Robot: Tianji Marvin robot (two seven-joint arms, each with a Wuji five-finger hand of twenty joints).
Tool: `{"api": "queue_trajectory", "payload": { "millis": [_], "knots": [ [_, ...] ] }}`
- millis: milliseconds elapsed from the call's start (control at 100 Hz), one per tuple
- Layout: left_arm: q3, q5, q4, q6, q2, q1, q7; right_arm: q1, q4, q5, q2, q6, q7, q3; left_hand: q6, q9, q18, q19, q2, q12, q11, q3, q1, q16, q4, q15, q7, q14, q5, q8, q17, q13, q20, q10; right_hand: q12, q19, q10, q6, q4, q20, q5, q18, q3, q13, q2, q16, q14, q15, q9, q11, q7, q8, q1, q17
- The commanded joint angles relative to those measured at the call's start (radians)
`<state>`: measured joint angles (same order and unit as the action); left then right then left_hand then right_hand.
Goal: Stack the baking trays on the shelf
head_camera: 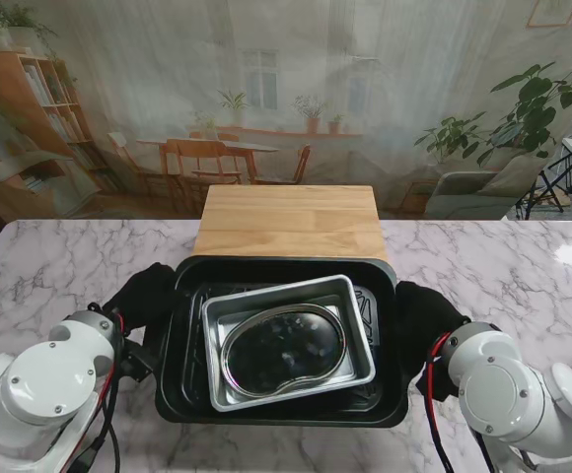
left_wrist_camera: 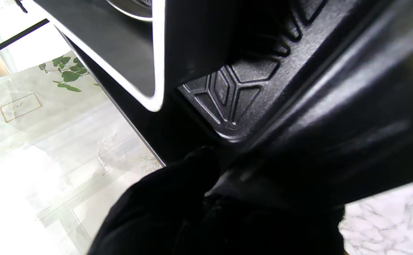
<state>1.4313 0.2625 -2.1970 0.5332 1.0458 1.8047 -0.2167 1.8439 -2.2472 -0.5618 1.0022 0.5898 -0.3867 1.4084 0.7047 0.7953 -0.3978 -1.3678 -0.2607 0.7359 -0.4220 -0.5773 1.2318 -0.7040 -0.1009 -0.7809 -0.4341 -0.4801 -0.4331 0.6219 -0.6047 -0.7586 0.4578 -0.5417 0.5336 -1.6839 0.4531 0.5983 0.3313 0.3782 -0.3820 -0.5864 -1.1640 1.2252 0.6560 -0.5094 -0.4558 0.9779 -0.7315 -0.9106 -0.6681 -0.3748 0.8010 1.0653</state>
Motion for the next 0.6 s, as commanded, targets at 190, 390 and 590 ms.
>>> {"api": "queue_trajectory", "payload": {
  "millis": [190,390,590],
  "knots": [
    [-0.111,-0.052,-0.085,-0.043,0.023,-0.097,-0.115,-0.119,-0.090,0.091,0.027,-0.005,-0.054,-0.115,-0.527,0.024,0.236,-0.032,-0.001,0.024,-0.063,-0.050,0.059,-0.022,-0.008,-0.053,-0.215,0.167,-0.314,-0.010,-0.114,-0.126,0.007,0.267,0.001,-0.042,-0.157,-0.465,-0.057,0.025,-0.155,0.369,-0.214,0.085,-0.015,-0.040,0.316,0.195,-0.041,-0.006,-0.028,0.022,0.153,0.066],
    [-0.138,-0.039,-0.042,-0.017,0.022,-0.183,-0.126,-0.201,-0.049,0.119,0.029,0.040,-0.046,-0.140,-0.530,0.027,0.238,-0.035,-0.002,0.025,-0.062,-0.049,0.059,-0.023,-0.007,-0.055,-0.210,0.168,-0.316,-0.012,-0.118,-0.130,0.003,0.268,0.000,-0.043,-0.156,-0.464,-0.058,0.026,-0.157,0.367,-0.214,0.084,-0.017,-0.040,0.317,0.195,-0.041,-0.003,-0.025,0.024,0.153,0.066],
    [-0.159,-0.023,0.010,-0.018,0.025,-0.259,-0.124,-0.279,-0.007,0.153,0.034,0.072,-0.032,-0.172,-0.534,0.029,0.240,-0.036,-0.002,0.023,-0.060,-0.045,0.059,-0.023,-0.006,-0.054,-0.207,0.171,-0.316,-0.012,-0.121,-0.131,-0.001,0.272,-0.001,-0.043,-0.157,-0.466,-0.059,0.026,-0.161,0.367,-0.213,0.084,-0.019,-0.040,0.316,0.195,-0.040,0.000,-0.024,0.024,0.152,0.066]
  ]
}}
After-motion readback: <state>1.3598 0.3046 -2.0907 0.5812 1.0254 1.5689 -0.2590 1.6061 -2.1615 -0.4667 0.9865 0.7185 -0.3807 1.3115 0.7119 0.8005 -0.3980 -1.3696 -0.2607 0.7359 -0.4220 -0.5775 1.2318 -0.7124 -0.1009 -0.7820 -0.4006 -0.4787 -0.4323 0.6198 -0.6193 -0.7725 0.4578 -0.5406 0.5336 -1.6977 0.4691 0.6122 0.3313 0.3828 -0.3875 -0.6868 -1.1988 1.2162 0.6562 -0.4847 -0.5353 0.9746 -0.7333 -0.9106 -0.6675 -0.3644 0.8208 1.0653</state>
